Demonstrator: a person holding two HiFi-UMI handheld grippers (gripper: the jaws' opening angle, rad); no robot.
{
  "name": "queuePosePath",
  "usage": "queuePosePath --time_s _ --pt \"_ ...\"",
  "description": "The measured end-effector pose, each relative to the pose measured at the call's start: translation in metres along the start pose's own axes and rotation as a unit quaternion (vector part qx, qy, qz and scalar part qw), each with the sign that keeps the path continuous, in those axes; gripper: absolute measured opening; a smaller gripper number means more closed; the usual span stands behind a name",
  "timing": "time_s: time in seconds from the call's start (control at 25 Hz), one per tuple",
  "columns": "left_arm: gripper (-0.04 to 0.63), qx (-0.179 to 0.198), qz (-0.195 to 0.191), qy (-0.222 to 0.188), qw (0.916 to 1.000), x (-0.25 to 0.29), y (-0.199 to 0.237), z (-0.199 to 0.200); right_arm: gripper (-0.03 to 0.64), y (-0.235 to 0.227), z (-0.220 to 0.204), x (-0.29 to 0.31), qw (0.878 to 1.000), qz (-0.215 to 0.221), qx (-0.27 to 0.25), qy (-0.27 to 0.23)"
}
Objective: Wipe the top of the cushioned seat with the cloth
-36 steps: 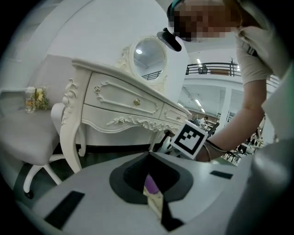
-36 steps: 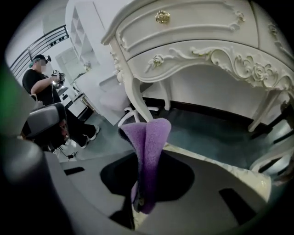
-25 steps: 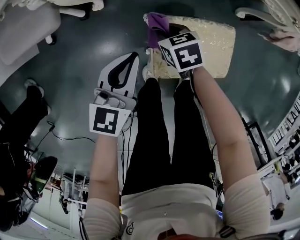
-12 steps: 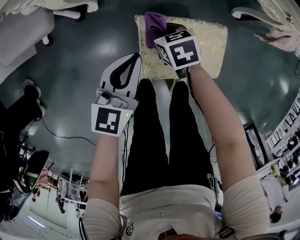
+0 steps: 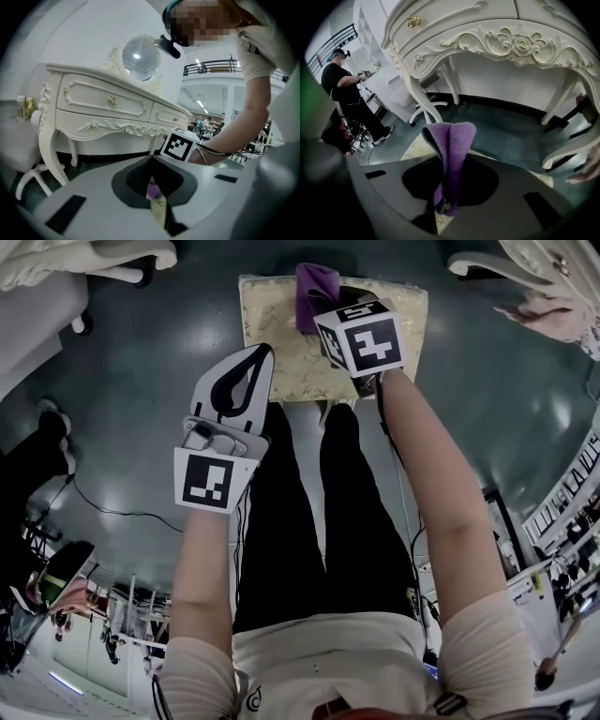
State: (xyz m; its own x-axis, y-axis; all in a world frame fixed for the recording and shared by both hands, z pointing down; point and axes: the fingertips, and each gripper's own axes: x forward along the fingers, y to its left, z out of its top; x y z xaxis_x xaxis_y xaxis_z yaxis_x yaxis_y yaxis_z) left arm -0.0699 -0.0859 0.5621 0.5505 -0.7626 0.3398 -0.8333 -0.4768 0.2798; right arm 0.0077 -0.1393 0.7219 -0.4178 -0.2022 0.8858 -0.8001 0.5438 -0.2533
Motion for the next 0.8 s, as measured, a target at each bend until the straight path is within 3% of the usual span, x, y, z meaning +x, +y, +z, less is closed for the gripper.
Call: queuePosePath --time_s 0.8 --pt "0.014 0.001 -0.01 0.002 0.9999 0.071 -0.095 -0.004 0.084 -0.117 -0.054 -0.056 1.0 -0.017 0.01 0.007"
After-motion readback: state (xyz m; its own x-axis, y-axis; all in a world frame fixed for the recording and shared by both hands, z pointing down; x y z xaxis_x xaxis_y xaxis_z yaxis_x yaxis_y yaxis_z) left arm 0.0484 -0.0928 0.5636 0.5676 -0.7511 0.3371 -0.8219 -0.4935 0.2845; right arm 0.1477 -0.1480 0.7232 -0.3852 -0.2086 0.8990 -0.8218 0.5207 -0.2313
